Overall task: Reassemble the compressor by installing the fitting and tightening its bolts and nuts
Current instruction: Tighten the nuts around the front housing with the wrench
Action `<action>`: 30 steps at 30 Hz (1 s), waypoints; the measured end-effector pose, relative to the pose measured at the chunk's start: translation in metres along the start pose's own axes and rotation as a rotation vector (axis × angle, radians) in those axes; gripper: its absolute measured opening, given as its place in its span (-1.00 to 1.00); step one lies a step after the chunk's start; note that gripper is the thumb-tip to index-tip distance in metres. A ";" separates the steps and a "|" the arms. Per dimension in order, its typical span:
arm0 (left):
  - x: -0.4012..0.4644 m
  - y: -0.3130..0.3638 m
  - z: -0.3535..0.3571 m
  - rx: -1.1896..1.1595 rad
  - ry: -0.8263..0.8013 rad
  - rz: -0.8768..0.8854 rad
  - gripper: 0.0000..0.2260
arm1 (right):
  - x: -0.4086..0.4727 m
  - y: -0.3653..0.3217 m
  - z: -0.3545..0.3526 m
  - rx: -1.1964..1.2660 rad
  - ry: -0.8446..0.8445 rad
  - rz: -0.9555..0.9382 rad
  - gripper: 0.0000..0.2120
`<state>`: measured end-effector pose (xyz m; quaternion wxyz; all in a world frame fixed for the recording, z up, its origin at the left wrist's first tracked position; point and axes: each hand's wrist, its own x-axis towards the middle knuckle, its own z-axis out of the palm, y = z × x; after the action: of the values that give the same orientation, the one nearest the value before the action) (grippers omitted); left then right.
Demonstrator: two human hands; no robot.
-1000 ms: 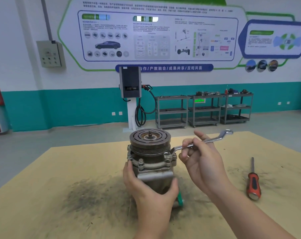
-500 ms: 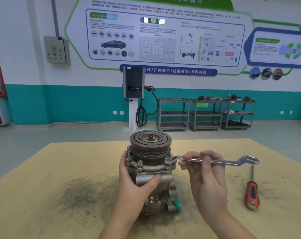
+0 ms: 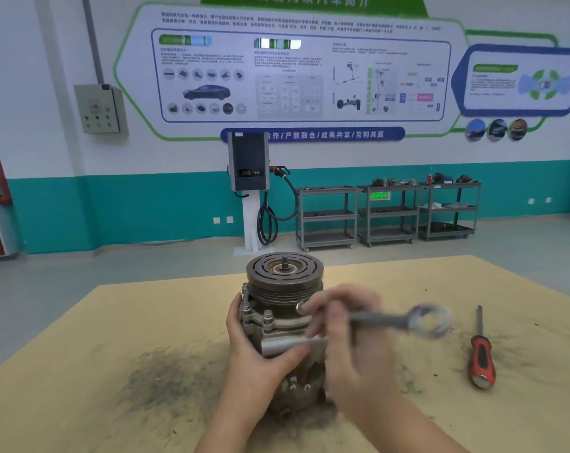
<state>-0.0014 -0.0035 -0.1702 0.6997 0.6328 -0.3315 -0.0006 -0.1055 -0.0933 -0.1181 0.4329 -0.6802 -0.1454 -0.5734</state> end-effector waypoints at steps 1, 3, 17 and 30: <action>0.000 -0.001 0.000 0.014 -0.006 0.007 -0.08 | 0.007 -0.003 -0.005 0.097 0.112 0.091 -0.79; 0.001 -0.003 0.001 0.042 -0.012 0.003 -0.09 | 0.022 -0.003 -0.016 0.214 0.285 0.295 -0.75; 0.002 -0.005 0.004 -0.032 -0.005 0.018 -0.11 | 0.054 0.043 -0.040 0.787 0.263 1.031 -0.86; -0.002 -0.004 0.008 -0.064 0.011 0.052 -0.09 | -0.018 0.023 -0.026 -0.075 0.000 -0.135 -0.88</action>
<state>-0.0052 -0.0108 -0.1750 0.7212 0.6012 -0.3438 0.0106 -0.1117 -0.1214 -0.1448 0.3677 -0.6846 -0.1693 -0.6062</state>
